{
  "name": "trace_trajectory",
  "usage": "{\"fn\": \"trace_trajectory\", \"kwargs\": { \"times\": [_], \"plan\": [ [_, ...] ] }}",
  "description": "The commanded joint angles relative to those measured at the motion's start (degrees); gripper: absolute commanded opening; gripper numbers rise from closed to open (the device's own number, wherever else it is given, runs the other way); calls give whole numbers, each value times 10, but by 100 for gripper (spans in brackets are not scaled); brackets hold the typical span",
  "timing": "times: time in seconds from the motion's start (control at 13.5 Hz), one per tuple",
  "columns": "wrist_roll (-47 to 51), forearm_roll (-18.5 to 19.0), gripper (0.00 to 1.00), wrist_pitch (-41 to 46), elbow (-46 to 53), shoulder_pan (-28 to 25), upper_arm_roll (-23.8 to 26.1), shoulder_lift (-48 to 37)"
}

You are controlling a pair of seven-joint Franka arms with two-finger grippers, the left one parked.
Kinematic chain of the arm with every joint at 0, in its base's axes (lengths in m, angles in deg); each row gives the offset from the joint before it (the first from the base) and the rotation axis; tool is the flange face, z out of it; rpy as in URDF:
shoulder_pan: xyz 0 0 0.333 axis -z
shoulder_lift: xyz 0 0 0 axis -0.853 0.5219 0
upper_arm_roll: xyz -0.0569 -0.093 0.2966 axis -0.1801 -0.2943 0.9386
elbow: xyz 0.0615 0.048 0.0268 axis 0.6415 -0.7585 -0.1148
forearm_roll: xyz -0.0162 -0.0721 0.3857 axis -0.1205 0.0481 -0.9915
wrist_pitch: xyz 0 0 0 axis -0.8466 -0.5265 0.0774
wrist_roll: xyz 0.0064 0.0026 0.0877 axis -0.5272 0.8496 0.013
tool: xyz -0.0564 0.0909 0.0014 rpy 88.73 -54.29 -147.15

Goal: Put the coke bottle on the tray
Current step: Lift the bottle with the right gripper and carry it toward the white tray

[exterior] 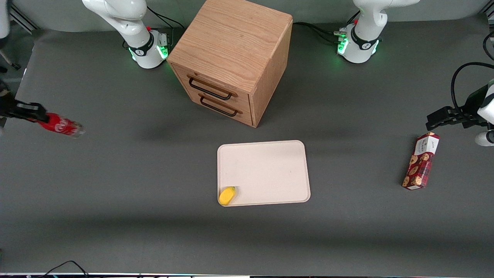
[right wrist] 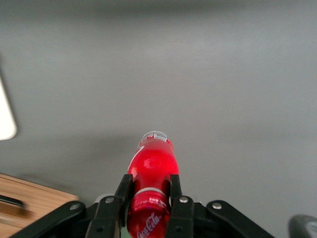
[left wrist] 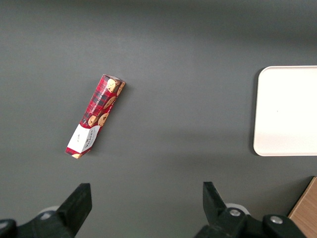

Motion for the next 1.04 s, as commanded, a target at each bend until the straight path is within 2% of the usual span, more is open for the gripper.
{"fn": "trace_trajectory", "kwargs": {
  "times": [0.0, 0.22, 0.44, 0.67, 0.96],
  "plan": [
    [166, 14, 0, 25, 60, -24, 90, 52],
    [324, 14, 0, 25, 115, -89, 137, 105],
    [437, 21, 0, 15, 149, -178, 142, 163],
    [530, 74, 0, -64, 157, -244, 142, 229],
    [606, 143, 0, -167, 155, -281, 143, 293]
  ]
}}
